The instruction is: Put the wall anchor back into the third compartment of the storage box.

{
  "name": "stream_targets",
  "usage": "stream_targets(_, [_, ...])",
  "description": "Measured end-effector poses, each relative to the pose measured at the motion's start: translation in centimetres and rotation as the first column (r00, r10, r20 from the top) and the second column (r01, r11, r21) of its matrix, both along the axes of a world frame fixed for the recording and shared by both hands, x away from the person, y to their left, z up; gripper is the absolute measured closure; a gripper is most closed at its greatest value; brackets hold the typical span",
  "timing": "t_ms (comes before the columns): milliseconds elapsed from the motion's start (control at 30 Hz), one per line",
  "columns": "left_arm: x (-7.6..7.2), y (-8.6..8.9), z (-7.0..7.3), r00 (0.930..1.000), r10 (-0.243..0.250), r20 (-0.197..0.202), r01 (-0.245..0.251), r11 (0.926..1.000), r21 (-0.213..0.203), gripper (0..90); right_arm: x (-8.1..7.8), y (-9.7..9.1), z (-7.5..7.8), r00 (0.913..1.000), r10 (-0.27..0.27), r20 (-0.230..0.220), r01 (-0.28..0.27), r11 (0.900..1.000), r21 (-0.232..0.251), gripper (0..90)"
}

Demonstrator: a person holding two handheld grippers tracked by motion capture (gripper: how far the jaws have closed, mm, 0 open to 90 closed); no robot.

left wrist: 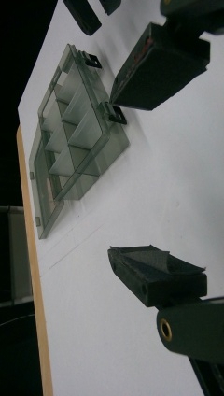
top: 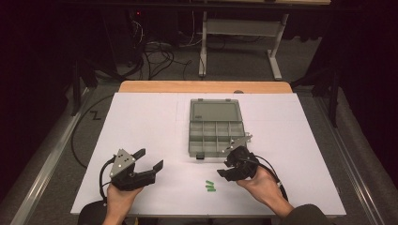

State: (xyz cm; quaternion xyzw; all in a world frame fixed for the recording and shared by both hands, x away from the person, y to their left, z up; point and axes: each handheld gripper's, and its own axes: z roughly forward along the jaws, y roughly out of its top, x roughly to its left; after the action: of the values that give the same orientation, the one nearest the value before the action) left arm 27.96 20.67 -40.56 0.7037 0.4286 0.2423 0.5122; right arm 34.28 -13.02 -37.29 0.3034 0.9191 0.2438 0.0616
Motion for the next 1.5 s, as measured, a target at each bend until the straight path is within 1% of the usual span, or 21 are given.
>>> stream_targets(133, [0.0,0.1,0.0,1.0000,-0.003,0.001,0.003,1.0000,-0.002,22.3,0.1,1.1,-0.4,0.9994,0.027,-0.023,-0.028,0.9989,-0.038,61.5])
stream_targets(167, [0.0,0.1,0.0,1.0000,-0.003,0.001,0.003,1.0000,-0.002,22.3,0.1,1.1,-0.4,0.9994,0.027,-0.023,-0.028,0.9989,-0.038,61.5])
stream_targets(300, [0.0,0.0,0.0,1.0000,-0.005,-0.002,0.005,1.0000,-0.002,22.2,0.1,2.1,-0.7,0.9976,0.054,-0.044,-0.057,0.9959,-0.071,63.8])
stream_targets(333, [0.0,0.0,0.0,1.0000,-0.005,-0.003,0.005,1.0000,-0.001,22.2,0.1,2.5,-0.8,0.9959,0.075,-0.050,-0.079,0.9931,-0.087,65.0])
stream_targets(367, [0.0,0.0,0.0,1.0000,-0.005,-0.003,0.005,1.0000,-0.001,22.2,0.1,2.7,-0.8,0.9950,0.082,-0.056,-0.087,0.9919,-0.093,65.5])
stream_targets(500, [0.0,0.0,0.0,1.0000,-0.007,-0.004,0.007,1.0000,-0.001,22.2,0.1,3.2,-1.0,0.9925,0.100,-0.070,-0.107,0.9884,-0.107,67.4])
stream_targets(600, [0.1,0.0,0.0,1.0000,-0.007,-0.006,0.007,1.0000,-0.001,22.1,0.2,3.7,-1.4,0.9895,0.112,-0.092,-0.123,0.9842,-0.127,69.1])
stream_targets(667, [0.1,0.0,0.0,1.0000,-0.008,-0.005,0.008,1.0000,-0.001,22.1,0.2,3.8,-1.5,0.9892,0.113,-0.094,-0.124,0.9839,-0.128,69.5])
stream_targets(733, [0.1,0.0,0.0,0.9999,-0.009,-0.006,0.009,1.0000,-0.001,22.1,0.2,4.1,-1.7,0.9868,0.124,-0.104,-0.138,0.9803,-0.141,70.5])
stream_targets(800, [0.1,0.0,0.0,0.9999,-0.009,-0.007,0.009,1.0000,-0.001,22.1,0.3,4.3,-1.8,0.9861,0.131,-0.102,-0.145,0.9795,-0.140,71.1])
stream_targets(833, [0.1,0.0,0.0,0.9999,-0.009,-0.008,0.009,1.0000,-0.001,22.1,0.3,4.5,-1.8,0.9841,0.144,-0.104,-0.158,0.9755,-0.152,72.0])
stream_targets(900, [0.1,0.1,0.0,0.9999,-0.009,-0.008,0.009,1.0000,-0.001,22.0,0.3,4.7,-1.9,0.9839,0.145,-0.105,-0.160,0.9748,-0.155,72.5])
stream_targets(967, [0.1,0.1,0.0,0.9999,-0.010,-0.008,0.010,1.0000,-0.002,22.0,0.3,5.1,-2.0,0.9814,0.154,-0.114,-0.173,0.9698,-0.172,74.1])
stream_targets(1033, [0.1,0.1,0.0,0.9999,-0.010,-0.007,0.010,0.9999,-0.004,22.1,0.3,5.2,-2.1,0.9808,0.157,-0.116,-0.176,0.9692,-0.173,74.6])
stream_targets(1067, [0.1,0.1,0.0,0.9999,-0.011,-0.007,0.011,0.9999,-0.005,22.0,0.4,5.4,-2.2,0.9793,0.162,-0.122,-0.183,0.9653,-0.187,75.5])
stream_targets(1267, [0.1,0.1,0.0,0.9999,-0.011,-0.007,0.011,0.9999,-0.006,22.1,0.5,5.8,-2.5,0.9772,0.167,-0.131,-0.191,0.9604,-0.202,77.4])
stream_targets(1500, [0.1,0.1,0.0,0.9999,-0.012,-0.011,0.012,0.9999,-0.003,22.1,0.6,5.8,-2.6,0.9758,0.168,-0.140,-0.194,0.9593,-0.205,78.7])
